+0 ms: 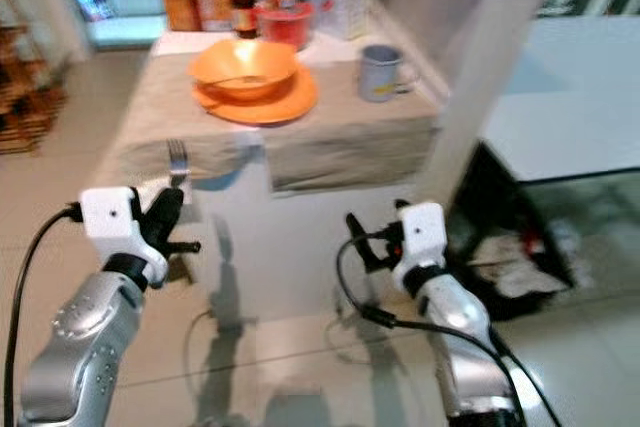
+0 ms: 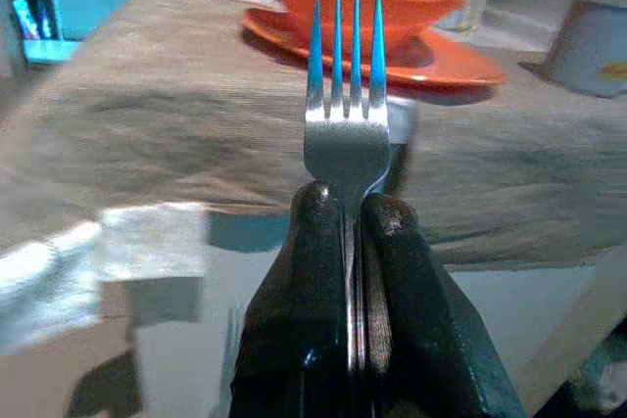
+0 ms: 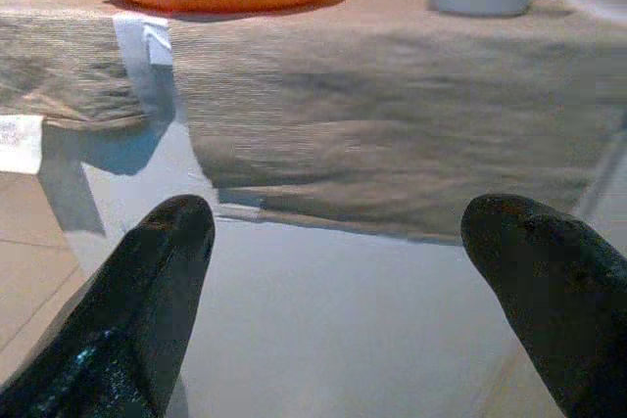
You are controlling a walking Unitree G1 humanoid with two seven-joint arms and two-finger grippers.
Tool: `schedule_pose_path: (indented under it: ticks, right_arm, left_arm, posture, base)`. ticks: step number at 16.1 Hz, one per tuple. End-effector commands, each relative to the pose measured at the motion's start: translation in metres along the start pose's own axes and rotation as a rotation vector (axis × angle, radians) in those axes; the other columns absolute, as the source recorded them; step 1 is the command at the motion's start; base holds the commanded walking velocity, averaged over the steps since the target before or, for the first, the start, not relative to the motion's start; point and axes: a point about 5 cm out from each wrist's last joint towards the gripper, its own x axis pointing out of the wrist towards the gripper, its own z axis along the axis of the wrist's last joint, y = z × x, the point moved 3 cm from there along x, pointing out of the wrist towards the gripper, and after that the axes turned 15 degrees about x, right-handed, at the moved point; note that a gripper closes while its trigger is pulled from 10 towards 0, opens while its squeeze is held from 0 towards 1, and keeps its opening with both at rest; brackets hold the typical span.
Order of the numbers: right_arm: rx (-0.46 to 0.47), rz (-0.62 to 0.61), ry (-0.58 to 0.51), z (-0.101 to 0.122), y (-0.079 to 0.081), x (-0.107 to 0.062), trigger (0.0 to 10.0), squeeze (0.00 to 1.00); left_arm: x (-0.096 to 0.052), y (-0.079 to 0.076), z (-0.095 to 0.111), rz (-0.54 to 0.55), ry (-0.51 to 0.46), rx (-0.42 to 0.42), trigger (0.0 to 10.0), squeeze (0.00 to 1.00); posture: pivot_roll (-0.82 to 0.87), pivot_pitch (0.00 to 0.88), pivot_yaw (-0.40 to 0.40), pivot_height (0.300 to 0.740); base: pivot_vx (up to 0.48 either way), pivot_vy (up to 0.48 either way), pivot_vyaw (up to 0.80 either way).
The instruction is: Setting the table
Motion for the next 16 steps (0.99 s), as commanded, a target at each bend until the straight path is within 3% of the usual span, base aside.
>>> schedule_pose_path:
  ticks: [1, 8, 11, 16]
  right_arm:
    - [-0.026, -0.017, -0.004, 0.003, -0.005, -0.001, 10.0, 0.00]
    - [-0.027, -0.023, -0.013, -0.001, 0.002, 0.001, 10.0, 0.00]
    - [-0.038, -0.020, -0.016, 0.000, 0.002, 0.001, 10.0, 0.00]
    - [-0.041, -0.030, -0.031, 0.004, 0.001, 0.000, 10.0, 0.00]
  left_arm:
    - [0.002, -0.009, 0.001, -0.027, -0.005, -0.007, 0.0, 0.00]
    - [0.005, -0.006, -0.001, -0.027, 0.015, 0.024, 0.0, 0.00]
    - [0.009, -0.007, 0.001, -0.025, 0.009, 0.019, 0.0, 0.00]
    - [0.018, -0.009, 0.001, -0.029, 0.008, 0.039, 0.0, 0.00]
  posture:
    - [-0.08, 0.000, 0.023, 0.740]
    - [-0.07, 0.000, 0.037, 0.740]
    - [-0.07, 0.000, 0.033, 0.740]
    - [-0.10, 0.000, 0.037, 0.740]
  base:
    - [0.000, -0.480, 0.00]
    - [0.000, -0.479, 0.25]
    - [0.000, -0.465, 0.63]
    - [0.000, -0.447, 0.00]
